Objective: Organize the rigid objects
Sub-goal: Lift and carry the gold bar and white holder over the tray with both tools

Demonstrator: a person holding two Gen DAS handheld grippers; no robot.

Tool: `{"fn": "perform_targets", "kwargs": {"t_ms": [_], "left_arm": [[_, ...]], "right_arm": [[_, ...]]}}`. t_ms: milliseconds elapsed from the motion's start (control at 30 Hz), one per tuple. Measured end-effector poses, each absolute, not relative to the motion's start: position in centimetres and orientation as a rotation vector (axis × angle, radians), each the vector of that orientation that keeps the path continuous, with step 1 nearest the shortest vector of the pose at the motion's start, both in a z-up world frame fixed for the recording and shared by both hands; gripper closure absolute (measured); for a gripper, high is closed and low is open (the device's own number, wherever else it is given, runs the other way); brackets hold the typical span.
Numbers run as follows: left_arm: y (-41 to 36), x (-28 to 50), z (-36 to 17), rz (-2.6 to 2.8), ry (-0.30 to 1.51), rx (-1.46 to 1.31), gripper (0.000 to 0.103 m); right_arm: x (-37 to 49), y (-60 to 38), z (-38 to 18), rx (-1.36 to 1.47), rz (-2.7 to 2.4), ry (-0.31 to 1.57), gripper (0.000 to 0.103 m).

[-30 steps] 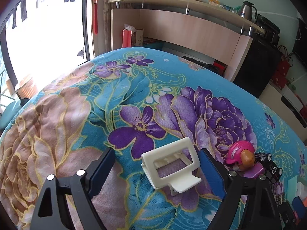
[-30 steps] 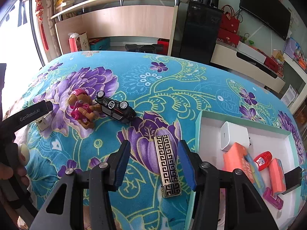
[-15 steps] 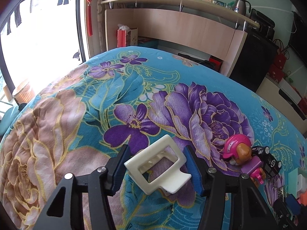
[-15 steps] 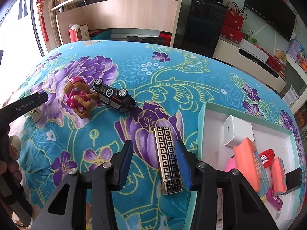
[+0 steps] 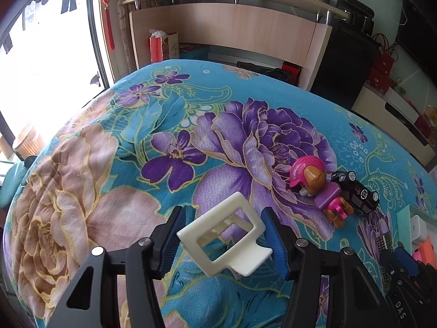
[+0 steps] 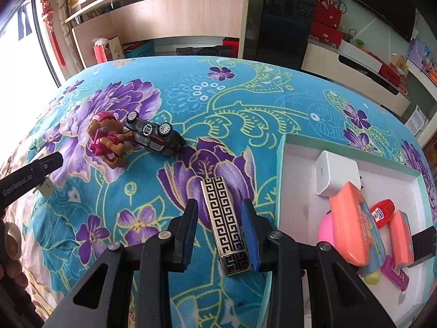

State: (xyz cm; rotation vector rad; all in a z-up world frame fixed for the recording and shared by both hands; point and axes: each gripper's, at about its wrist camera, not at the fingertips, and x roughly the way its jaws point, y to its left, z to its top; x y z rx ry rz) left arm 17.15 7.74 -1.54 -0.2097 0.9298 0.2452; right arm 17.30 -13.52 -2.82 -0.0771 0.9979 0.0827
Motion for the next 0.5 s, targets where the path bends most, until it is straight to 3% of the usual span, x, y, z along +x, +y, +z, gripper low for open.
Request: {"fn": "perform_targets", "kwargs": {"t_ms": [233,500], "left_arm": [[7.0,16.5,-0.5,0.236,0.909,-0.189,0.043],[5.8,16.6,-0.4,0.219,0.912,-0.155,0.043]], "right_arm": [[17.1,-13.9,-2.8,-0.048,0.124,1.02,0.082],[16.6,-12.8,-2.9,-0.089,0.163,1.029,0.082]]}}
